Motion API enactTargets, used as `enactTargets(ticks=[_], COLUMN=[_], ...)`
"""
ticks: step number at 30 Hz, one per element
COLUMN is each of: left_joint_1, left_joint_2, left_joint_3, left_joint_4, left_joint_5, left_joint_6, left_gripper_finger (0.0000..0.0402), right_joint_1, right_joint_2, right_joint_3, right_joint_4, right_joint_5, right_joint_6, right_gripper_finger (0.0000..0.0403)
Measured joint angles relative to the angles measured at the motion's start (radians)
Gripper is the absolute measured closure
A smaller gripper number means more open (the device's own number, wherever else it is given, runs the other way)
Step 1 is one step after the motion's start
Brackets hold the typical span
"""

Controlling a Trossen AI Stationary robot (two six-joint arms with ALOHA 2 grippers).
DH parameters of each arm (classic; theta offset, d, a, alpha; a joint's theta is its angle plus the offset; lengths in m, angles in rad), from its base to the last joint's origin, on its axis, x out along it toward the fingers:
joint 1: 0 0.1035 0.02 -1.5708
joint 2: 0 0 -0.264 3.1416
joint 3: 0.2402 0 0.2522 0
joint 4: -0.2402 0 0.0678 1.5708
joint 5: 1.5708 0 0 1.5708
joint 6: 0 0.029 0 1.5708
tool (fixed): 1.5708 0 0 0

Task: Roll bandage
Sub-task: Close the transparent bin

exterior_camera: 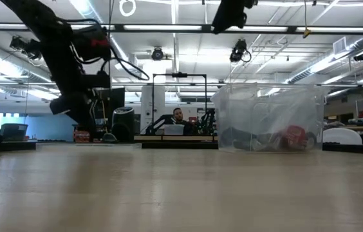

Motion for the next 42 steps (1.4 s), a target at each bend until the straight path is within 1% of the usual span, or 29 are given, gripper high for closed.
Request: enactTargets(ticks=[5,9,15,19,26,28,30,32,34,36,38,42], left_joint_1=[0.033,0.040,0.052,0.080,0.100,0.101,0.101,0.098,0.088,0.069,0.050,0.013], left_joint_2=[0.081,0.132,0.188,0.222,0.289,0.305,0.306,0.306,0.305,0.300,0.293,0.239], left_joint_3=[0.000,0.000,-0.001,-0.001,0.004,0.004,0.004,0.004,0.005,0.007,0.005,0.008], left_joint_4=[0.082,0.145,0.198,0.246,0.256,0.267,0.272,0.272,0.281,0.282,0.277,0.246], left_joint_5=[-0.006,-0.052,-0.113,-0.111,-0.095,-0.092,-0.080,-0.043,0.016,0.067,0.083,0.101], left_joint_6=[0.022,0.020,0.061,0.072,0.102,0.102,0.100,0.102,0.093,0.072,0.060,0.038], left_gripper_finger=[0.0290,0.0270,0.0266,0.0266,0.0268,0.0275,0.0292,0.0323,0.0364,0.0389,0.0392,0.0397], right_joint_1=[0.048,0.074,0.094,0.095,0.095,0.095,0.096,0.096,0.098,0.108,0.123,0.173], right_joint_2=[-0.002,0.000,0.000,0.001,0.001,0.001,0.001,0.001,0.001,0.001,0.000,-0.012], right_joint_3=[0.003,0.003,0.003,0.003,0.002,0.002,0.002,0.002,0.002,0.002,0.002,0.002], right_joint_4=[0.000,0.003,0.005,0.009,0.004,0.007,0.005,0.006,0.005,0.005,0.001,-0.007], right_joint_5=[0.015,0.016,0.016,0.016,0.016,0.016,0.016,0.016,0.016,0.024,0.047,0.117], right_joint_6=[-0.004,-0.008,-0.013,-0.018,-0.022,-0.027,-0.027,-0.030,-0.035,-0.036,-0.038,-0.043], right_gripper_finger=[0.0280,0.0280,0.0281,0.0281,0.0282,0.0282,0.0281,0.0282,0.0283,0.0283,0.0282,0.0280])
